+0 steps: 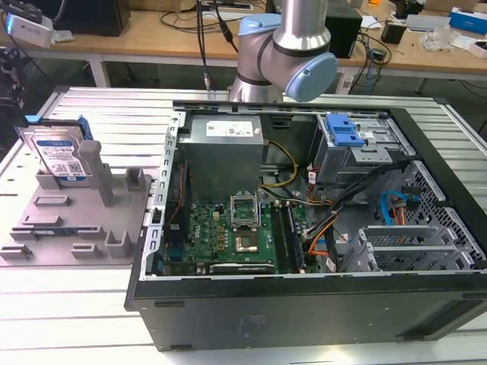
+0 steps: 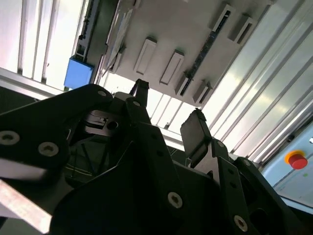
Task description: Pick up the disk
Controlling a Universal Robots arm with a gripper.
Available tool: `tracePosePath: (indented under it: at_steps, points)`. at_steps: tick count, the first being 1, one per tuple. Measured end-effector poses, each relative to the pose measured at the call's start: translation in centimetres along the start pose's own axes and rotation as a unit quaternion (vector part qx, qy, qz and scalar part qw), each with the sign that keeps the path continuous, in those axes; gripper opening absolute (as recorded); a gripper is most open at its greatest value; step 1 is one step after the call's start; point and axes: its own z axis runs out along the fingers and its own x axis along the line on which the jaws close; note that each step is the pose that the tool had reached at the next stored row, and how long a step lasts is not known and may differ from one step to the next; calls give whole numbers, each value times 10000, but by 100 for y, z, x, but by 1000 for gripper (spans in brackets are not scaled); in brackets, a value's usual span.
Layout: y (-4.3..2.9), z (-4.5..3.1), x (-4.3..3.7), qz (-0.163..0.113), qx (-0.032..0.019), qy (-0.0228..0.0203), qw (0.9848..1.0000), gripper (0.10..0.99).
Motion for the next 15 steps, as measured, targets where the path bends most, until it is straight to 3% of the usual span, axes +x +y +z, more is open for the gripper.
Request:
tracePosePath:
  at_steps: [8,15]
  points:
    - [19,-3,-193,-282,6,8,9996,541]
    - [50,-3,-425,-433,9,11,9991,541]
